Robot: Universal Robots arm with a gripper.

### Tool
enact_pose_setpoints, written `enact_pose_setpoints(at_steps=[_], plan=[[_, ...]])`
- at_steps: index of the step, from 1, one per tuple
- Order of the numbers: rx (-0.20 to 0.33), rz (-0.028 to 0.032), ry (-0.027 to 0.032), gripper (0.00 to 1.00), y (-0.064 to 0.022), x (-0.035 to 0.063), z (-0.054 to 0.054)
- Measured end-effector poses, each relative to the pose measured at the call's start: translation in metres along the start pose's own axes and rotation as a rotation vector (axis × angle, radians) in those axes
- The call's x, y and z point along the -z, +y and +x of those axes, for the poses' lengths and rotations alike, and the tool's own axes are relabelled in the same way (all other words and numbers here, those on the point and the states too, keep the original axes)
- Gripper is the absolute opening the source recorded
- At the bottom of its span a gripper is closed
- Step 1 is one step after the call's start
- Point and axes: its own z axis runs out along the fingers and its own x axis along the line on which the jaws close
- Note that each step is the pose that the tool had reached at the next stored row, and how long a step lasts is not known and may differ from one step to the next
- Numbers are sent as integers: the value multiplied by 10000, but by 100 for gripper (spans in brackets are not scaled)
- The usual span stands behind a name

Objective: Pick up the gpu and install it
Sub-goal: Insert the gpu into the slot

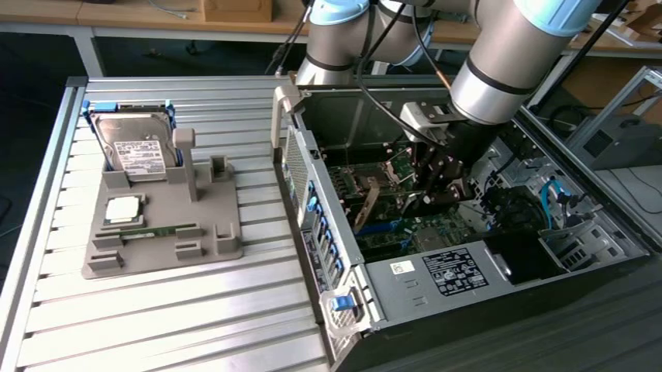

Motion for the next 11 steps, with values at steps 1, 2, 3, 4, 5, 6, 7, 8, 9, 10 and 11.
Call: enact_pose_setpoints(at_steps=[1, 2, 3, 4, 5, 6, 7, 8, 9, 10, 11], plan=[[0, 0, -1, 27, 0, -2, 3], [0, 0, -1, 27, 0, -3, 5], [0, 0, 0, 27, 0, -4, 7], [0, 0, 0, 27, 0, -5, 9], [0, 0, -1, 27, 0, -6, 10], [0, 0, -1, 27, 0, -7, 12], [0, 0, 0, 27, 0, -8, 15], [0, 0, 0, 27, 0, -10, 17], [0, 0, -1, 27, 0, -11, 19], [0, 0, 0, 27, 0, -12, 22], [0, 0, 0, 27, 1, -14, 25]])
